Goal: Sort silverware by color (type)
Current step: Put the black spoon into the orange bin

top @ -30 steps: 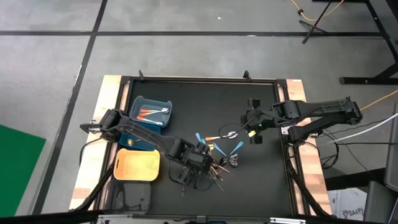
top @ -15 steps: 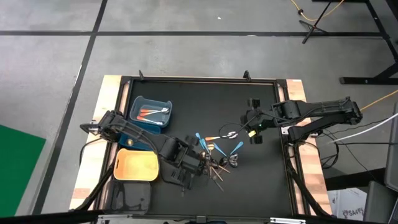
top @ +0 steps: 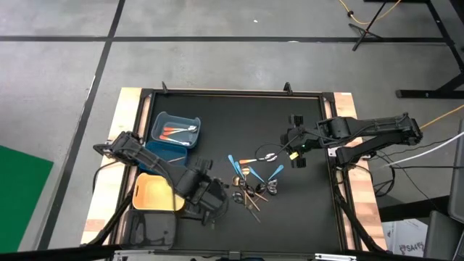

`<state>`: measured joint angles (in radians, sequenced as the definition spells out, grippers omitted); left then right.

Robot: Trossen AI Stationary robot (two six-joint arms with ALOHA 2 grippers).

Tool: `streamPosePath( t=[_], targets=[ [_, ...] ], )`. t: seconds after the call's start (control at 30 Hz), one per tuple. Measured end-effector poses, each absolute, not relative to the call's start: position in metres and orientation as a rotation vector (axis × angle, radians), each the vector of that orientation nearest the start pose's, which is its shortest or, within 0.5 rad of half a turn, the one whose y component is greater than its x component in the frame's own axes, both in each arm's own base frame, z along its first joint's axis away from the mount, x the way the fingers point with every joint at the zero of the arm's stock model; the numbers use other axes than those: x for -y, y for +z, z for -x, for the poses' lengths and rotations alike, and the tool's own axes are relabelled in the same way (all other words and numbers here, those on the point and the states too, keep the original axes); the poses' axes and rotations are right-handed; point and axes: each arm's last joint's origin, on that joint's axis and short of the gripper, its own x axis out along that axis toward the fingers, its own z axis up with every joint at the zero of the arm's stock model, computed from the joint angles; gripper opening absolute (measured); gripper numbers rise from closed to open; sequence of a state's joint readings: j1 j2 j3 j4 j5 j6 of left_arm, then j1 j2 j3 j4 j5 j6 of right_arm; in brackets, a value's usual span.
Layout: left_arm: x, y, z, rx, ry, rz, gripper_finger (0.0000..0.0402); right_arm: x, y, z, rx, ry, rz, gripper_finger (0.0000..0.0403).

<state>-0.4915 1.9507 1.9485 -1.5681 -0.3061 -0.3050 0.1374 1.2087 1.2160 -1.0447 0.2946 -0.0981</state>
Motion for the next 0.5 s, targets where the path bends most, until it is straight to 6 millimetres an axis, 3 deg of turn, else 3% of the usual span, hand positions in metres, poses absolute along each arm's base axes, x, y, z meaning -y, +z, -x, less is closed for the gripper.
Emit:
streamPosePath(
  t=[0.27,0.5],
  targets=[
    [0.165,0.330,-0.269,-1.370,0.200,-0.231,0.0002,-0.022,0.330,-0.219,-1.021,-0.093,0.312,0.0106],
    [0.154,0.308,-0.203,-1.376,0.363,-0.096,0.0002,-0.022,0.330,-0.219,-1.019,-0.093,0.311,0.0106]
  ],
)
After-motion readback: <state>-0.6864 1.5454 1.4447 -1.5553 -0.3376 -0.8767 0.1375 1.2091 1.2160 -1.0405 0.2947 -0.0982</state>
